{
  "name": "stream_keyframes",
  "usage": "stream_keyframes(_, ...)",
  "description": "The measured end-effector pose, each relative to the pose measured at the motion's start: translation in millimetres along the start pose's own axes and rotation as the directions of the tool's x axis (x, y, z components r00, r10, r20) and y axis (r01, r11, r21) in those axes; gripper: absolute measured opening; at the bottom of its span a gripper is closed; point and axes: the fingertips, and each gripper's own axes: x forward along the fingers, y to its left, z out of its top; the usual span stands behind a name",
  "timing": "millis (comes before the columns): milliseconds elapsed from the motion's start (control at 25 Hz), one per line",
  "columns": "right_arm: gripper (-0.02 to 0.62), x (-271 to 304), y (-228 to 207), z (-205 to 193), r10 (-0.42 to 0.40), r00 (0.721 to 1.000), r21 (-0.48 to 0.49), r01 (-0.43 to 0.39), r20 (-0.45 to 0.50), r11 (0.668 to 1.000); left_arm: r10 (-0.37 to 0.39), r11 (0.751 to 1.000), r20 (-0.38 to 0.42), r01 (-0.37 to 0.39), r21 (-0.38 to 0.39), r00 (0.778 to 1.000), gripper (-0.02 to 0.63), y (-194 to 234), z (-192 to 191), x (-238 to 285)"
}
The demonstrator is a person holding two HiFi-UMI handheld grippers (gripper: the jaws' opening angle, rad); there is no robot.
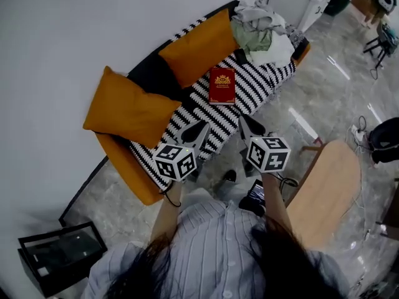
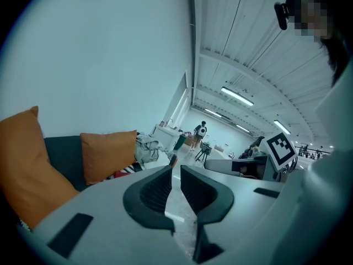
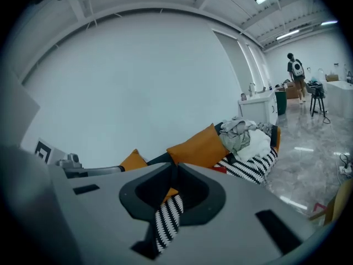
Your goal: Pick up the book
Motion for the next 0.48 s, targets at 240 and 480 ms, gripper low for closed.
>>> stream_keyframes(240,0.040,5,-24,5,0.015,1.000,0.039,-0.015,-0.002,0.999,0.004,1.000,-0.044,-0.004,0.005,0.999,0.041,-9,-5,26)
stream_keyframes(480,0.040,12,-39,-4,0.002,1.000,0.071,0.000,-0.029,0.997,0.008,1.000,-0.078,-0.009,-0.010,0.997,0.041,-2,-11,44)
